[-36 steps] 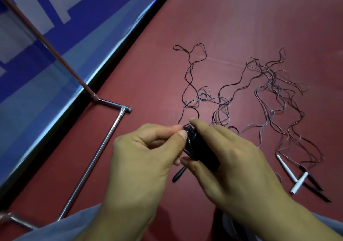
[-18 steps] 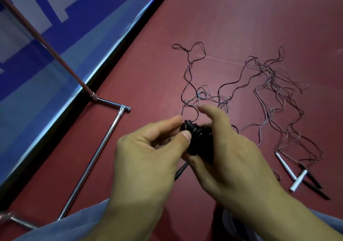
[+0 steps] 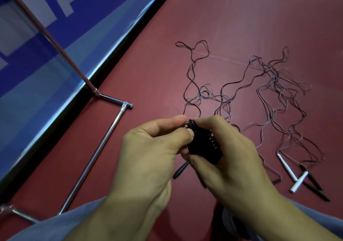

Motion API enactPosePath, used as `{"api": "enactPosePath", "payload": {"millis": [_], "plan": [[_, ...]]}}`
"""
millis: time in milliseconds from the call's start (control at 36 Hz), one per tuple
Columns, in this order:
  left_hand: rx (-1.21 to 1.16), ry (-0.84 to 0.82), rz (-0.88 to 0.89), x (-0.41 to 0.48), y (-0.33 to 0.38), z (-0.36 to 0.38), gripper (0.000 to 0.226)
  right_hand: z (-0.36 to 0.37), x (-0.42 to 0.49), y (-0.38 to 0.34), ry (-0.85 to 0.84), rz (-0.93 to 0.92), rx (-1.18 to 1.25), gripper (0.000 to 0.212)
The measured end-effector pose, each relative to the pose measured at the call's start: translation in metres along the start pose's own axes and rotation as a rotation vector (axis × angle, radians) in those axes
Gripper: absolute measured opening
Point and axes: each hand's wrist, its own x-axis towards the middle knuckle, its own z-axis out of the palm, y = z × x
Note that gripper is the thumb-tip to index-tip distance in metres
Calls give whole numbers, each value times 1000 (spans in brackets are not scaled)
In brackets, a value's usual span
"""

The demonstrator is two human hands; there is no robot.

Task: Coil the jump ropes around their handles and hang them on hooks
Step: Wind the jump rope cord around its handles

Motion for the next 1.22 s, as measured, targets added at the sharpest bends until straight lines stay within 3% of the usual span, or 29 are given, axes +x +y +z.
{"api": "enactPosePath", "payload": {"millis": [333, 639, 861, 1028, 1222], "plan": [[180, 27, 142, 0, -2, -4, 22, 6, 2, 2, 40, -75, 41, 43], [640, -64, 471, 5, 2, -12, 27, 7, 5, 10, 10, -103, 168, 58], [813, -51, 616, 15, 0, -11, 26, 11, 6, 17, 20, -106, 124, 53], [861, -70, 582, 18, 6, -8, 51, 9, 4, 16, 22, -118, -6, 55], [968, -62, 493, 22, 10, -4, 42, 12, 3, 16, -63, -127, -158, 55]]}}
